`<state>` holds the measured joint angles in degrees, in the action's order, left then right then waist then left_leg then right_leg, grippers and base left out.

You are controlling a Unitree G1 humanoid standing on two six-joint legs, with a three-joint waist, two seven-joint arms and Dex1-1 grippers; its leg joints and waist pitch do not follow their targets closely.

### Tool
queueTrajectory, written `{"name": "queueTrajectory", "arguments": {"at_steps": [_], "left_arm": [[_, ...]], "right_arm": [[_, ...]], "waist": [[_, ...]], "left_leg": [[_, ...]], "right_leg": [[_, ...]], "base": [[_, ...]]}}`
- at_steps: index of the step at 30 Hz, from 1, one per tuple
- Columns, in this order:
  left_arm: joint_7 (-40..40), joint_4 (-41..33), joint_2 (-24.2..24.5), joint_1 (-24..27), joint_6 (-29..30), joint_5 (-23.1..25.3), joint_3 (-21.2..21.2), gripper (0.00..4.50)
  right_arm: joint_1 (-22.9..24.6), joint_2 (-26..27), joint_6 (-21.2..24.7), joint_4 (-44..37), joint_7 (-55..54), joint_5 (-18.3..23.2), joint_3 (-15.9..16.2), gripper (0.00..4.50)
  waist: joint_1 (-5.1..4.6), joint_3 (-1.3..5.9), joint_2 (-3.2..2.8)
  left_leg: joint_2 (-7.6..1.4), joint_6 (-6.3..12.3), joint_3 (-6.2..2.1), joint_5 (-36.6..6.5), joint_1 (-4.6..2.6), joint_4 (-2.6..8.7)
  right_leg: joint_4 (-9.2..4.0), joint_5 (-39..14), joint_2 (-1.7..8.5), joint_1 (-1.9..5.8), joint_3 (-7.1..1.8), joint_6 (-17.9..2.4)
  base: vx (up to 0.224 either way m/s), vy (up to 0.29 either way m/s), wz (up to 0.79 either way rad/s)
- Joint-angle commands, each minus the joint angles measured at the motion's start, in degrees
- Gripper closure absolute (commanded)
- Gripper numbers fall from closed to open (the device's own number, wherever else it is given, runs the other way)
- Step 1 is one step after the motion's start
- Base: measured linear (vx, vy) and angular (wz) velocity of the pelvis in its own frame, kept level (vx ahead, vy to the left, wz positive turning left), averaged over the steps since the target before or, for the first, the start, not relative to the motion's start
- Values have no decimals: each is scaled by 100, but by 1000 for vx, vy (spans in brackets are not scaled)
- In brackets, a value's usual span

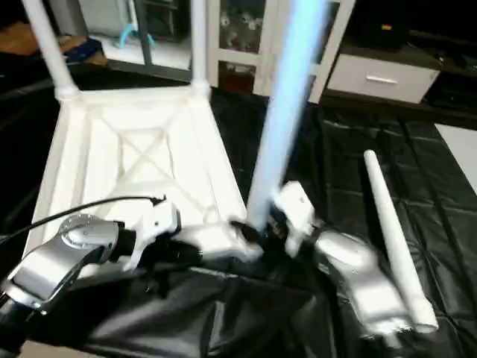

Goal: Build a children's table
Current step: Rotate leg to tighten

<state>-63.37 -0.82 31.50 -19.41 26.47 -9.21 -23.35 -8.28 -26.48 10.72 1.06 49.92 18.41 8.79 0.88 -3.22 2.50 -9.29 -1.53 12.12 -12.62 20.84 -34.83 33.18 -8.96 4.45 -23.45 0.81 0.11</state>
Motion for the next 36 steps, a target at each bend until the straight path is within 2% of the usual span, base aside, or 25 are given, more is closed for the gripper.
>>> {"name": "queueTrajectory", "arguments": {"at_steps": [1,3,5,8,15,16,18,20,22,24,26,27,28,29,32,33,35,36], "left_arm": [[-536,-160,178,121,23,-86,-255,450],[-566,-187,221,132,-45,-67,-291,450],[-580,-216,218,151,-63,-101,-290,450],[-606,-272,194,166,-18,-139,-310,450],[-673,-296,229,154,11,-183,-335,450],[-682,-304,235,156,19,-193,-334,450],[-692,-307,248,167,23,-193,-336,450],[-657,-305,244,172,51,-177,-336,450],[-513,-265,191,148,185,-122,-341,450],[-63,-90,-39,51,418,19,-280,450],[950,361,-582,-184,659,336,-95,450],[1085,423,-661,-215,690,361,-58,450],[1454,559,-885,-289,832,401,64,450],[1854,689,-1132,-365,1019,424,206,450],[2692,1047,-1716,-585,1103,420,553,450],[2968,1182,-1920,-686,1037,429,648,450],[3221,1322,-2152,-803,951,424,721,450],[3377,1415,-2338,-888,828,504,673,450]], "right_arm": [[83,-318,42,331,232,-20,-513,115],[93,-393,23,359,454,119,-496,115],[82,-401,2,369,547,241,-499,130],[-8,-338,21,492,549,383,-507,155],[-49,-301,128,534,767,582,-541,204],[-51,-305,124,544,778,590,-552,204],[-42,-270,87,555,684,595,-580,233],[-40,-218,67,572,527,579,-607,235],[-61,-131,20,636,164,380,-603,243],[-127,21,-48,814,-530,-25,-587,244],[-292,375,136,1053,-1936,-575,-711,248],[-311,418,185,1069,-2111,-635,-731,254],[-335,522,329,1060,-2571,-847,-744,254],[-346,629,484,1024,-3071,-1111,-736,257],[-402,1058,694,1074,-4209,-1425,-895,258],[-423,1235,666,1130,-4592,-1540,-923,258],[-460,1481,560,1234,-5088,-1666,-964,258],[-562,1858,345,1440,-5525,-1723,-945,258]], "waist": [[-24,248,-43],[-19,240,-34],[-24,238,-10],[-27,257,-17],[-33,292,-19],[-36,286,-14],[-33,292,-18],[-34,294,-26],[-51,286,-19],[-78,274,-14],[-119,257,-15],[-132,264,-10],[-123,272,-5],[-137,268,0],[-177,304,30],[-194,314,25],[-195,332,45],[-188,334,-6]], "left_leg": [[-408,133,-181,-1461,-149,524],[-404,93,-173,-1563,-173,519],[-403,81,-184,-1580,-146,525],[-402,73,-200,-1398,-114,529],[-399,231,-188,-1046,-100,494],[-397,241,-187,-1025,-91,496],[-400,226,-190,-1054,-97,498],[-398,204,-191,-1070,-97,497],[-397,147,-191,-1134,-89,506],[-392,67,-197,-1261,-81,519],[-386,-109,-192,-1381,-92,526],[-368,-222,-213,-1498,-94,524],[-363,-266,-236,-1626,-93,522],[-365,-302,-232,-1612,-76,529],[-339,-276,-232,-1615,-76,505],[-319,-250,-225,-1535,-49,494],[-312,-168,-217,-1477,-55,479],[-313,-134,-217,-1445,-53,478]], "right_leg": [[-311,-1507,309,162,-176,-1336],[-348,-1675,311,129,-191,-1266],[-359,-1813,320,136,-193,-1209],[-335,-1706,313,158,-182,-1177],[-279,-1204,313,184,-169,-1353],[-279,-1200,311,186,-167,-1360],[-283,-1273,317,189,-164,-1359],[-284,-1310,319,189,-166,-1348],[-297,-1421,318,182,-168,-1316],[-314,-1609,308,172,-166,-1272],[-345,-1878,300,132,-171,-1196],[-367,-2134,302,131,-166,-1111],[-385,-2347,320,139,-164,-1005],[-383,-2338,311,138,-169,-968],[-409,-2310,301,113,-165,-853],[-419,-2273,299,120,-169,-805],[-423,-2152,289,122,-162,-756],[-418,-2096,296,110,-168,-756]], "base": [[0,0,0],[0,0,0],[0,0,0],[0,0,0],[0,0,0],[0,0,0],[0,0,0],[0,0,0],[0,0,0],[0,0,0],[0,0,0],[0,0,0],[0,0,0],[0,0,0],[0,0,0],[0,0,0],[0,0,0],[0,0,0]]}}
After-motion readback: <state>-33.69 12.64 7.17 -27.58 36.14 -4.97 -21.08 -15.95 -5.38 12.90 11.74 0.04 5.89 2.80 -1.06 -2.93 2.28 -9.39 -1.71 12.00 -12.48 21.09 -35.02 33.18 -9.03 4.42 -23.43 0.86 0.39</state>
